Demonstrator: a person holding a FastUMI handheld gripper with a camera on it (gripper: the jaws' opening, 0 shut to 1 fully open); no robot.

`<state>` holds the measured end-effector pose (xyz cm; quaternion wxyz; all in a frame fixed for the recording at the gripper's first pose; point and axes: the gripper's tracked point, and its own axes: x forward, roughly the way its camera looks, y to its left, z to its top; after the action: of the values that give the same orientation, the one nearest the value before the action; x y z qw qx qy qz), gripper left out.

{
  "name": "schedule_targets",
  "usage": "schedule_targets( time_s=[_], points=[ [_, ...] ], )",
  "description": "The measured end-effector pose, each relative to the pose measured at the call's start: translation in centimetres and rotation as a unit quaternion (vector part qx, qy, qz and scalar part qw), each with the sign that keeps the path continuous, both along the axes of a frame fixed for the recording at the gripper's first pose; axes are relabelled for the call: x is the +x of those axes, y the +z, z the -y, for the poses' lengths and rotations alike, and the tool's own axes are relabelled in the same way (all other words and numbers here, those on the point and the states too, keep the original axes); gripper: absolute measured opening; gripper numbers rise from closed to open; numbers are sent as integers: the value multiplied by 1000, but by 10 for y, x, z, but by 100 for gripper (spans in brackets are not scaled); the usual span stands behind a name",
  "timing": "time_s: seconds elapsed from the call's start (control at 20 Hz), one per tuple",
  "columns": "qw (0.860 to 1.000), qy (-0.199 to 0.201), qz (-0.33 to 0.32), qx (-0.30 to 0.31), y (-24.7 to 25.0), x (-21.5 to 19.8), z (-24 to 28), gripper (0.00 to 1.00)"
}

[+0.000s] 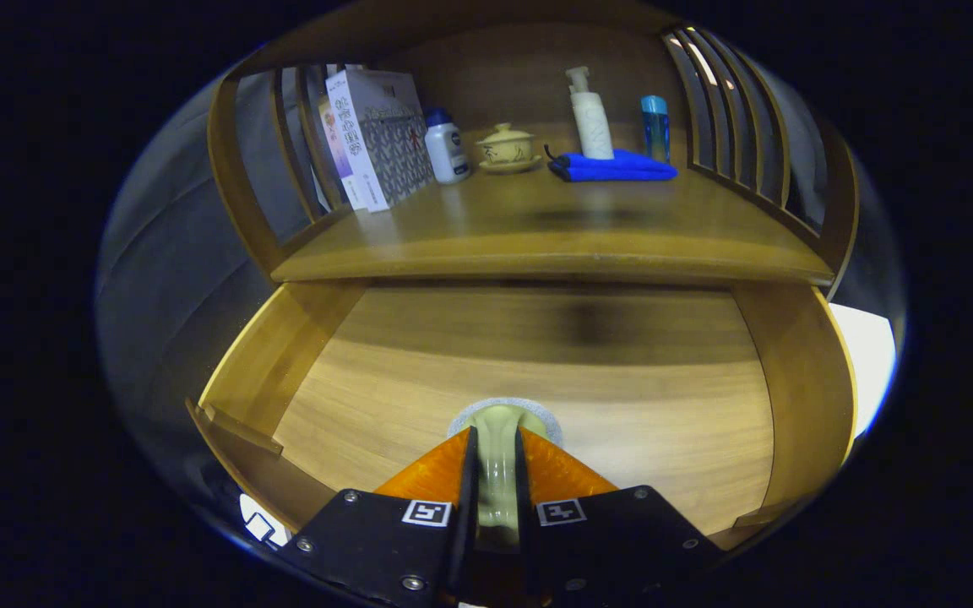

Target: Pull open the drawer, take out the items inside it, and place them on the countertop above the cabinet.

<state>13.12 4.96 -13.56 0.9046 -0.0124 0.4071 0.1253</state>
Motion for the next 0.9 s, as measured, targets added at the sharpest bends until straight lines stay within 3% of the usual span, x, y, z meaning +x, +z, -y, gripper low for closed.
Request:
schedule_targets(
  time_s=[0.55, 0.9],
  points=[
    [994, 41, 100, -14, 68, 10, -21, 23],
    [990, 5, 143, 1, 112, 48, -15, 23]
  ],
)
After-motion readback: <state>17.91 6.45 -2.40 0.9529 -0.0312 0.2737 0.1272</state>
